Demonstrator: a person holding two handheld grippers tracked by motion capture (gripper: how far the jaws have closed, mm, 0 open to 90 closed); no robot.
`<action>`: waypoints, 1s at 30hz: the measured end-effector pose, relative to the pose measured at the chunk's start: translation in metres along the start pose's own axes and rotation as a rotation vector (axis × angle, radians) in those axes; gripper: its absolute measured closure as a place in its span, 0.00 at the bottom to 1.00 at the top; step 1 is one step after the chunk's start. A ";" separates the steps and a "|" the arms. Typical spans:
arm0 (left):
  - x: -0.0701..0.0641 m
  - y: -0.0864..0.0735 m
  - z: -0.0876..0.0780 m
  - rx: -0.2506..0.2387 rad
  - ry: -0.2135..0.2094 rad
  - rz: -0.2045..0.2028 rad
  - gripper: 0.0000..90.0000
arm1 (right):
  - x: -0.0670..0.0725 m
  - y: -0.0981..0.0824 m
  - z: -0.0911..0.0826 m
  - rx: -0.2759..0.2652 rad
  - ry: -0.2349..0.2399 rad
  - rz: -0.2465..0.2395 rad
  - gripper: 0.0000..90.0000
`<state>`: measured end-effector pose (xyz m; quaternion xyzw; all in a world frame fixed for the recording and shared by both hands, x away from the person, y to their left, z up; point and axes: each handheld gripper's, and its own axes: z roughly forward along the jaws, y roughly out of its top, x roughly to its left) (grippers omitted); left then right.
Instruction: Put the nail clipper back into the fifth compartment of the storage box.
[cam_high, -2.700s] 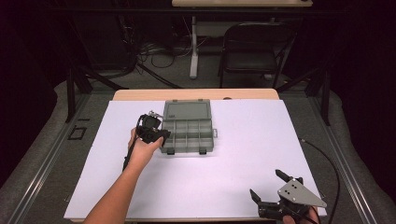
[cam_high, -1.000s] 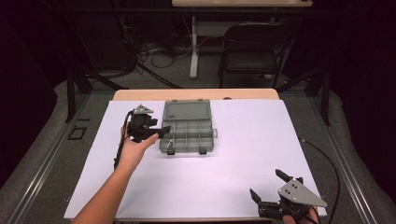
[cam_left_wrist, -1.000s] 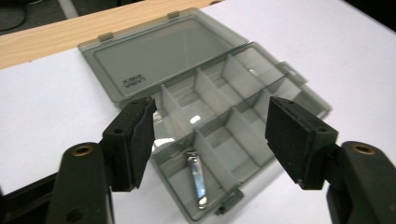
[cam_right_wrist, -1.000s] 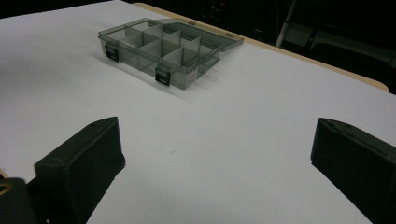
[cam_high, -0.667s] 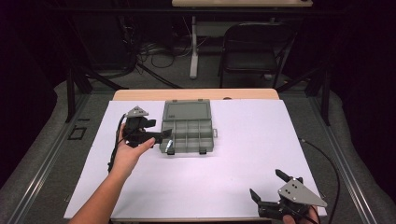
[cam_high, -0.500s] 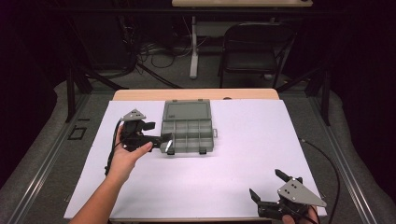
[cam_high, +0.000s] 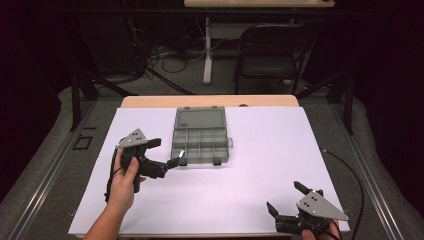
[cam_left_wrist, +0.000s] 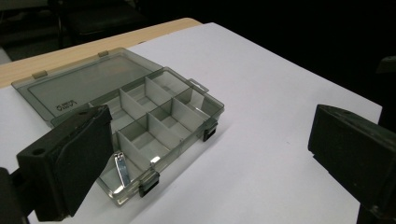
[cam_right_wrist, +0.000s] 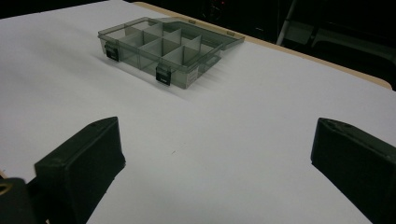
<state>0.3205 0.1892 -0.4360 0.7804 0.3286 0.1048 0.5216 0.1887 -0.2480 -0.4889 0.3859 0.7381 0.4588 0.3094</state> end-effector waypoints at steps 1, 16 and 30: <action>-0.001 -0.001 -0.002 -0.003 -0.001 0.009 0.00 | 0.000 0.000 0.000 -0.001 0.000 0.003 0.02; -0.011 -0.039 -0.031 -0.060 0.011 0.013 0.00 | 0.000 -0.001 0.000 -0.003 -0.004 -0.005 0.02; 0.000 -0.067 -0.043 -0.068 0.022 -0.011 0.00 | -0.001 -0.004 0.003 0.009 -0.003 -0.004 0.02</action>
